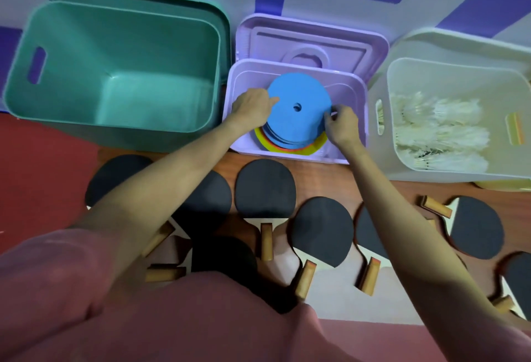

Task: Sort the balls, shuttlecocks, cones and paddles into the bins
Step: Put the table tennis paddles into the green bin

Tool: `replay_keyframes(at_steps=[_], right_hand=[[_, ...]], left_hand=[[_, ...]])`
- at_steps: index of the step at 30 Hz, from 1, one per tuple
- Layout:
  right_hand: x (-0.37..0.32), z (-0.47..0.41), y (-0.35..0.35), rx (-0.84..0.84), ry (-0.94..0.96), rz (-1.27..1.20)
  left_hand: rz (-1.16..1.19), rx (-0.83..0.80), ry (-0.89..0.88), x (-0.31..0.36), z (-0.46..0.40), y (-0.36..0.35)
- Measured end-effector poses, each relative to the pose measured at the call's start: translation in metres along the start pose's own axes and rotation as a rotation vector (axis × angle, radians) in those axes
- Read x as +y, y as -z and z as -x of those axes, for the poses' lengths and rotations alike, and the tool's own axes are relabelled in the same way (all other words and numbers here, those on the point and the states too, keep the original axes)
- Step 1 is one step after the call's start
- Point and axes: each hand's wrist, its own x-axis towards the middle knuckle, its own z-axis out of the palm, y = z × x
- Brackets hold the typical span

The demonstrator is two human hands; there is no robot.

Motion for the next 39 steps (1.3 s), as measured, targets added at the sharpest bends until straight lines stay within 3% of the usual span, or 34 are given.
replay_keyframes(at_steps=[3,8,13,16,20,27,32,39], right_hand=[[-0.002,0.001,-0.003,-0.009,0.006,0.094],[-0.013,0.019,-0.004,0.007,0.089,0.16],[-0.026,0.063,-0.011,0.105,0.293,-0.03],[-0.026,0.107,-0.018,0.161,0.387,-0.117],[-0.007,0.162,-0.033,0.093,0.373,-0.13],[0.03,0.223,-0.076,-0.156,0.106,0.065],[0.035,0.249,-0.11,-0.27,-0.004,0.226],[0.029,0.265,-0.132,-0.306,-0.172,0.236]], left_hand=[[-0.069,-0.001,-0.026,-0.007,-0.003,-0.003],[-0.087,0.142,-0.086,-0.016,0.012,-0.003],[0.274,0.318,-0.302,-0.029,0.067,-0.003],[0.376,0.377,-0.388,-0.045,0.114,-0.011],[0.326,0.304,-0.242,-0.09,0.162,-0.038],[0.102,0.176,0.149,-0.174,0.224,-0.084],[-0.09,0.118,0.265,-0.2,0.248,-0.099],[-0.089,0.092,0.328,-0.204,0.256,-0.104]])
